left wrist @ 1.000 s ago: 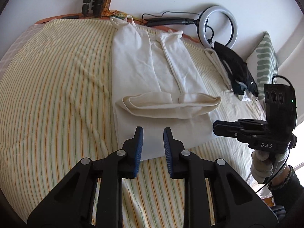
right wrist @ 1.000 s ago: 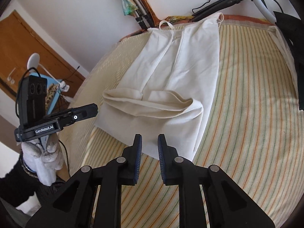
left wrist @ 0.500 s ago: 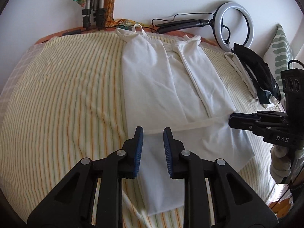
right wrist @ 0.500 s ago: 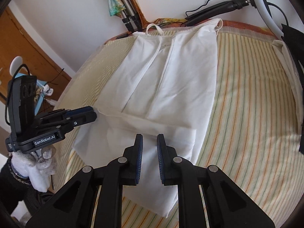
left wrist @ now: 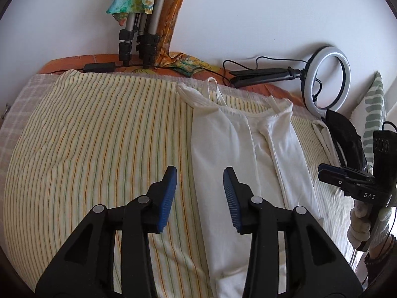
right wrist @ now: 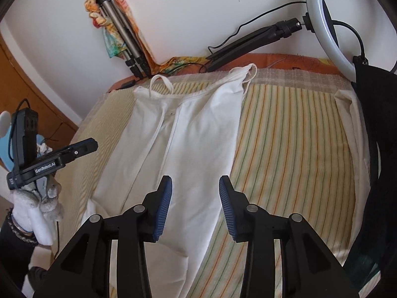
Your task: Fold small clothes
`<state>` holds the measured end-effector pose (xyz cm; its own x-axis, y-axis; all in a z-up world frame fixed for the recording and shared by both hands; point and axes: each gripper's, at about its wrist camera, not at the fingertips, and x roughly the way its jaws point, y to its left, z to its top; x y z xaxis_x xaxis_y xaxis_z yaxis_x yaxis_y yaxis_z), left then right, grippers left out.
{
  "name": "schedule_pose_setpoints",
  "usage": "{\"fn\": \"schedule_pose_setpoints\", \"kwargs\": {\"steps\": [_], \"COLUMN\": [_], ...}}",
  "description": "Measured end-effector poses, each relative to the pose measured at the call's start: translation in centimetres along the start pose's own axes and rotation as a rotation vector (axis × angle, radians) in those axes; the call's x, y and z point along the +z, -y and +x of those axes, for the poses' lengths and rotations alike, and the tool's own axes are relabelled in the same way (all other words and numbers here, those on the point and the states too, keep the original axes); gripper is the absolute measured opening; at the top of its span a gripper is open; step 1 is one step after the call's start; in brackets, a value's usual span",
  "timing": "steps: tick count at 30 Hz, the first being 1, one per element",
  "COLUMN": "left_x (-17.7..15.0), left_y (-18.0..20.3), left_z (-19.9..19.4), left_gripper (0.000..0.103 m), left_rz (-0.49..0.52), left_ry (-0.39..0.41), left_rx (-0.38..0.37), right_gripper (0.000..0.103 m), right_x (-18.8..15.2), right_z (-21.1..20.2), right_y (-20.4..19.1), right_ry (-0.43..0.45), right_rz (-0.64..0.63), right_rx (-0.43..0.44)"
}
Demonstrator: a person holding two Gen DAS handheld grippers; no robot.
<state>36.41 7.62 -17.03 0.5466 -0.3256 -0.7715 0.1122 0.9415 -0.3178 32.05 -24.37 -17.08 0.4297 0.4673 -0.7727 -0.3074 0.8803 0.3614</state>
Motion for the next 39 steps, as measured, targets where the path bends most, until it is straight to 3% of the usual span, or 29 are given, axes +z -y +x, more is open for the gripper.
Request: {"fn": "schedule_pose_setpoints", "kwargs": {"steps": [7,13,16,22,23,24,25,28,32,34,35,36,39], "left_x": [3.6,7.7,9.2,9.7,9.8,10.0,10.3,10.9,11.7,11.8,11.7,11.5,10.4], "left_y": [-0.5,-0.4,-0.1,0.4,0.5,0.7,1.1,2.0,1.7,1.2,0.9,0.4,-1.3], "left_z": [4.9,8.5,9.6,10.2,10.3,10.4,10.3,10.6,11.3,10.2,9.6,8.6,6.5], "left_gripper": [0.039,0.039,0.028,0.015,0.013,0.012,0.011,0.011,0.012,0.026,0.039,0.042,0.042], "left_rz": [-0.006,0.041,0.084,0.123,0.129,0.128,0.135,0.179,0.169,0.141,0.132,0.121,0.107], "left_ry": [-0.056,-0.059,-0.064,-0.071,-0.079,-0.087,-0.076,-0.036,-0.060,-0.040,-0.029,-0.010,0.005], "left_rx": [-0.022,0.013,0.054,0.022,0.039,0.069,0.078,0.153,0.165,0.129,0.113,0.098,0.051], "right_gripper": [0.041,0.041,0.041,0.041,0.037,0.019,0.009,0.005,0.005,0.007,0.010,0.017,0.024], "right_x": [3.3,5.8,6.8,7.8,7.9,8.1,8.3,8.6,8.8,8.7,8.6,8.4,7.7], "right_z": [2.4,4.5,5.7,7.6,7.7,7.8,7.8,7.6,7.9,7.3,7.0,6.5,5.5], "right_y": [3.9,5.7,6.3,6.8,6.8,6.7,6.4,6.0,6.2,6.5,6.7,7.0,7.8], "right_ry": [0.018,0.035,0.034,0.037,0.040,0.040,0.042,0.066,0.051,0.052,0.053,0.060,0.083], "right_rz": [0.111,0.138,0.139,0.161,0.156,0.145,0.133,0.101,0.107,0.117,0.122,0.129,0.165], "right_rx": [0.045,0.057,0.050,0.087,0.089,0.081,0.071,0.035,0.008,0.020,0.036,0.048,0.097]}}
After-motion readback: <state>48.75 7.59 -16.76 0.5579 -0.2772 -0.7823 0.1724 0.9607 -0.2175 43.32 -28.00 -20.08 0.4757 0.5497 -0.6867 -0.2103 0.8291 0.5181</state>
